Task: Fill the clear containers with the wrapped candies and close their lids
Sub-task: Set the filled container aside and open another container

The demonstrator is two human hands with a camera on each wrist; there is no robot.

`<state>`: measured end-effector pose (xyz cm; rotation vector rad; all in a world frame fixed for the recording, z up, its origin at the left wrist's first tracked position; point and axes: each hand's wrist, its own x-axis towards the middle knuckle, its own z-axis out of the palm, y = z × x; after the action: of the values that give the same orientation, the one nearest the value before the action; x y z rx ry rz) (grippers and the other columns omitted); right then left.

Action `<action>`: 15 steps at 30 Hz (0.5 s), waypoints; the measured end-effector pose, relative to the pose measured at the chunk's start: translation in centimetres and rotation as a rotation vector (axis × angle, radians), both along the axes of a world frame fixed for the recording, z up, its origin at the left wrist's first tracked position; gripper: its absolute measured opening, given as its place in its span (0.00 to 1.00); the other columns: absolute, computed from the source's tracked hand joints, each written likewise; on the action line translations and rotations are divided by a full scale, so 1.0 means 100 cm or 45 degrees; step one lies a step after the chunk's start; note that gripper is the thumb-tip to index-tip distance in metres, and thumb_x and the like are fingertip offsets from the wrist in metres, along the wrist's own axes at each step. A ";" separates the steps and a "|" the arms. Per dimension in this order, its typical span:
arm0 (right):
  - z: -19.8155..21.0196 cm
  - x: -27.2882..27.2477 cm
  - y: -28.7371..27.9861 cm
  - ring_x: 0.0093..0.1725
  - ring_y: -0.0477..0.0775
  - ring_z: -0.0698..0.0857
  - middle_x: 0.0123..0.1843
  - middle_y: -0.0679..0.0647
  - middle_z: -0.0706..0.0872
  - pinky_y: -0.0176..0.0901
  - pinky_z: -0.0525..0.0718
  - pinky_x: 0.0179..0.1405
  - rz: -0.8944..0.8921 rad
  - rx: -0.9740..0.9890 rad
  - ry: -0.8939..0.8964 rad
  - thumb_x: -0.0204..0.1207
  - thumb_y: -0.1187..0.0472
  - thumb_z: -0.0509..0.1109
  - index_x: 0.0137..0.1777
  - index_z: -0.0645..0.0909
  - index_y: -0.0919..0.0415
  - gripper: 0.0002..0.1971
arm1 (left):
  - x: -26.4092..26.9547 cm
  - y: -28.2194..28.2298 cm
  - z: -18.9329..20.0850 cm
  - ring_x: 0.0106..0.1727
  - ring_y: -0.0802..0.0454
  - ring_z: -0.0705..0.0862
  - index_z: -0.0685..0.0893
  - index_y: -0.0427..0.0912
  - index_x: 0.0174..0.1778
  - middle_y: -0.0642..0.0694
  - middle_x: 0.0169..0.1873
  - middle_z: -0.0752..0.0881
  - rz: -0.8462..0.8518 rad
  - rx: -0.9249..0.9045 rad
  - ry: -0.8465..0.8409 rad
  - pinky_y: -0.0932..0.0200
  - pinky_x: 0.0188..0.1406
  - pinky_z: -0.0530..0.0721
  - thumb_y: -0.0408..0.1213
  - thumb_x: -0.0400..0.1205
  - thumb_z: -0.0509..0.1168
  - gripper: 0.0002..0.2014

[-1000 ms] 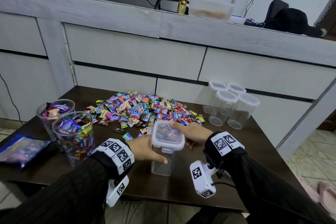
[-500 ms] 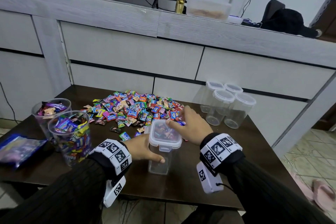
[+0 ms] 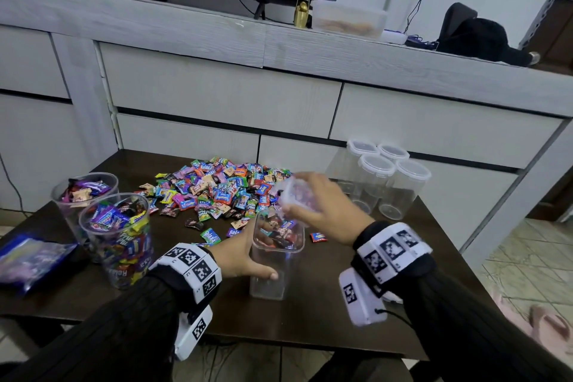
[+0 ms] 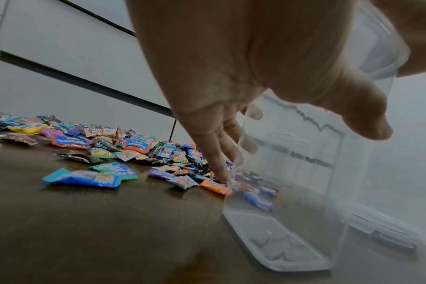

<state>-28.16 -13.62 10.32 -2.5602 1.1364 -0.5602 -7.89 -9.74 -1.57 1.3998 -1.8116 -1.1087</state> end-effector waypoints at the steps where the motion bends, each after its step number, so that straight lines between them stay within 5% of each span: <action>1: 0.003 -0.013 -0.007 0.70 0.58 0.74 0.72 0.57 0.75 0.56 0.71 0.71 -0.072 -0.006 -0.001 0.73 0.38 0.68 0.75 0.66 0.56 0.36 | 0.000 0.000 -0.001 0.60 0.73 0.78 0.62 0.51 0.70 0.57 0.58 0.79 0.005 0.010 -0.008 0.73 0.60 0.76 0.40 0.65 0.84 0.44; 6: -0.006 -0.108 -0.039 0.68 0.62 0.77 0.71 0.62 0.75 0.58 0.75 0.68 -0.581 0.126 0.162 0.68 0.40 0.75 0.74 0.65 0.60 0.40 | 0.001 0.000 -0.001 0.64 0.62 0.79 0.62 0.49 0.69 0.52 0.60 0.78 0.009 0.017 -0.008 0.70 0.61 0.77 0.41 0.65 0.84 0.44; 11: -0.054 -0.189 -0.039 0.69 0.67 0.75 0.72 0.67 0.69 0.57 0.77 0.66 -1.103 0.434 0.357 0.69 0.46 0.76 0.76 0.62 0.63 0.41 | -0.001 0.002 0.002 0.66 0.54 0.80 0.63 0.48 0.69 0.48 0.60 0.79 0.016 0.024 -0.018 0.57 0.68 0.78 0.47 0.59 0.83 0.47; 15: -0.093 -0.211 -0.030 0.72 0.70 0.71 0.74 0.70 0.65 0.56 0.73 0.66 -1.385 0.557 0.317 0.69 0.54 0.77 0.75 0.62 0.68 0.40 | -0.001 0.004 0.004 0.64 0.62 0.78 0.63 0.56 0.66 0.51 0.60 0.79 -0.031 0.028 -0.022 0.78 0.53 0.76 0.47 0.63 0.84 0.43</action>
<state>-49.25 -16.65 1.07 -1.5032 2.3954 -0.1378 -7.96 -9.29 -1.20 1.4078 -1.8385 -1.1350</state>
